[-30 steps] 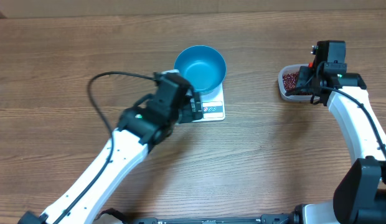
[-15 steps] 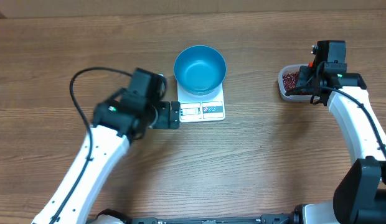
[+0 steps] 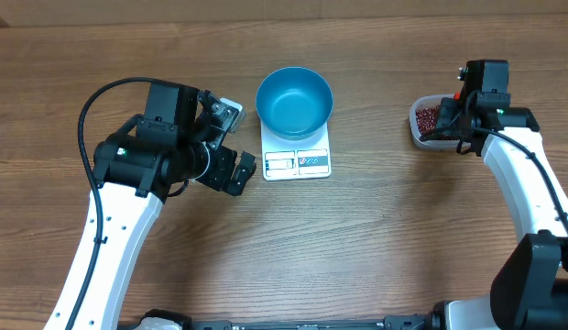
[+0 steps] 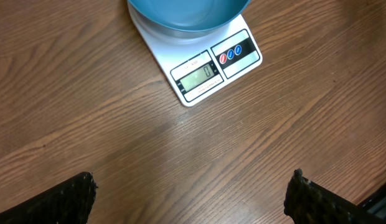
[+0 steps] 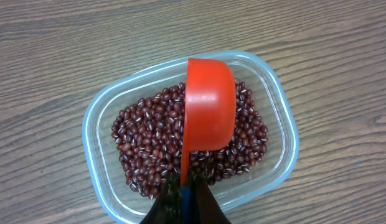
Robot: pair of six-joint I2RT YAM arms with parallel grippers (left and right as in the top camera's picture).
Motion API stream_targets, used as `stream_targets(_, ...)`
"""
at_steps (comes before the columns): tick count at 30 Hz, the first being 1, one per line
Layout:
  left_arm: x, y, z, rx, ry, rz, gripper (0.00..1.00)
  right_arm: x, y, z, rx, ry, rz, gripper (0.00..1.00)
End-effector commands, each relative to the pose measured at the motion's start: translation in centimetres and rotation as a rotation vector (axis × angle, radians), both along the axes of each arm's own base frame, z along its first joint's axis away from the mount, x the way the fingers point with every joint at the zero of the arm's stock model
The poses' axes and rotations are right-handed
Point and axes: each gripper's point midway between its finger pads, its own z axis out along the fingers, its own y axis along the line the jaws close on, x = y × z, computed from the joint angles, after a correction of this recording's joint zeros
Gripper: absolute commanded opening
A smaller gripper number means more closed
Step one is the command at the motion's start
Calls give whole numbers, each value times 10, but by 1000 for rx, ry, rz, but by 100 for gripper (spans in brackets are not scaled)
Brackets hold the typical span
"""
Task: Scoop item into bowl and weigh 150g on scale
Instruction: 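Withdraw the left gripper back to the left of the scale, then scoop beans from the tub with the right gripper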
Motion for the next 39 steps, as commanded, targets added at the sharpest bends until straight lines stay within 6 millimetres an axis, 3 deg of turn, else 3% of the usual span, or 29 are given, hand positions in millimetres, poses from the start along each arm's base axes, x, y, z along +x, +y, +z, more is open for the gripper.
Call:
stream_targets(1, 6, -2, 6, 13, -49, -43, 100, 8, -1, 26, 1, -71, -7, 4)
stream_targets(7, 7, -2, 7, 28, -68, -86, 100, 8, -1, 26, -5, -69, 2, 4)
stream_targets(20, 7, -2, 7, 28, -68, -85, 100, -4, 0, 17, -131, 46, 225, 4)
stream_targets(26, 6, -2, 6, 33, -69, -96, 100, -6, 23, 12, -39, 50, 336, 4)
stream_targets(30, 5, -4, 7, 34, -80, -131, 100, -7, 25, 7, -24, 61, 341, 4)
stream_targets(34, -1, -19, 12, -1, -122, -293, 100, -8, 33, 1, 17, 73, 363, 4)
stream_targets(39, -1, -18, 11, 10, -129, -302, 100, -7, 35, 1, 30, 71, 368, 4)
